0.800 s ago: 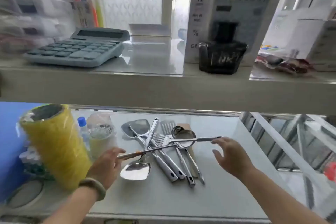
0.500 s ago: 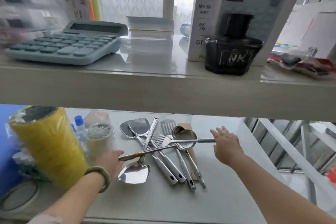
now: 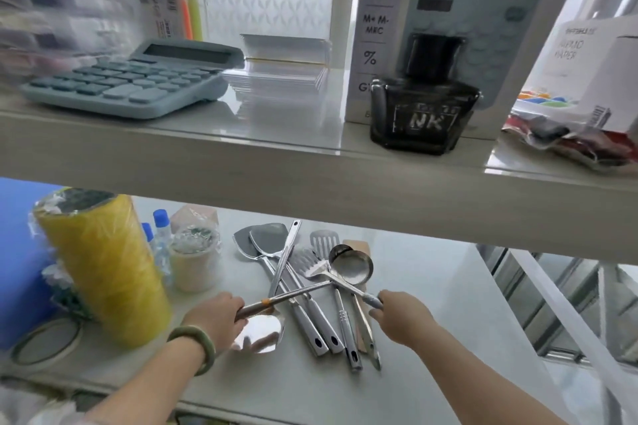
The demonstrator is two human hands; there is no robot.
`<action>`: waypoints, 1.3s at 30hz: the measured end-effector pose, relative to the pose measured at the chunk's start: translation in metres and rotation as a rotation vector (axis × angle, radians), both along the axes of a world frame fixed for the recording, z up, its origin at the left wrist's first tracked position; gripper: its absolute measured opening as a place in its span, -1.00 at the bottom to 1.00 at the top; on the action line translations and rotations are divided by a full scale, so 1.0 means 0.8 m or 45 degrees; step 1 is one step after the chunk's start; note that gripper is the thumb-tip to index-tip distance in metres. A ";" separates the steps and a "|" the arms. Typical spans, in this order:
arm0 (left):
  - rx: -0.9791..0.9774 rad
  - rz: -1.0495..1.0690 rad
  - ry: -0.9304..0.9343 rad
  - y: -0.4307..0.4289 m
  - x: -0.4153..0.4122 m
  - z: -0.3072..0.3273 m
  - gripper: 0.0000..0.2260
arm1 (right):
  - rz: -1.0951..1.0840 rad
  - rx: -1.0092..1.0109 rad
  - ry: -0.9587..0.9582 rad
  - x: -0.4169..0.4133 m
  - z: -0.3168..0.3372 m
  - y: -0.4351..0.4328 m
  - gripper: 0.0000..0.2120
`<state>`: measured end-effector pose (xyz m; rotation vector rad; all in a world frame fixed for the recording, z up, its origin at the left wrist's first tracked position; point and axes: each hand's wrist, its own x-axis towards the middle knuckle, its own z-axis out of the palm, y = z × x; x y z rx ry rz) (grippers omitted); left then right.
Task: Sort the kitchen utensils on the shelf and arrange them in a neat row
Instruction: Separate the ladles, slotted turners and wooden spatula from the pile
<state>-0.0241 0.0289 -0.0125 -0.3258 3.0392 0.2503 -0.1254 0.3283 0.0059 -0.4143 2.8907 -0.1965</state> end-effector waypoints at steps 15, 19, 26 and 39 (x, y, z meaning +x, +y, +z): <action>0.108 0.141 0.256 0.067 0.022 -0.005 -0.80 | -0.413 -0.606 0.051 0.057 -0.055 -0.078 -0.75; 0.161 0.211 0.302 0.084 0.015 -0.008 -0.78 | -0.363 -0.626 0.016 0.052 -0.054 -0.095 -0.75; 0.191 0.390 0.213 0.095 0.002 -0.013 -0.74 | -0.459 -0.544 0.165 0.053 -0.058 -0.089 -0.73; 0.397 0.354 0.171 0.117 -0.001 -0.018 -0.59 | -0.443 -0.334 0.012 0.058 -0.047 -0.096 -0.78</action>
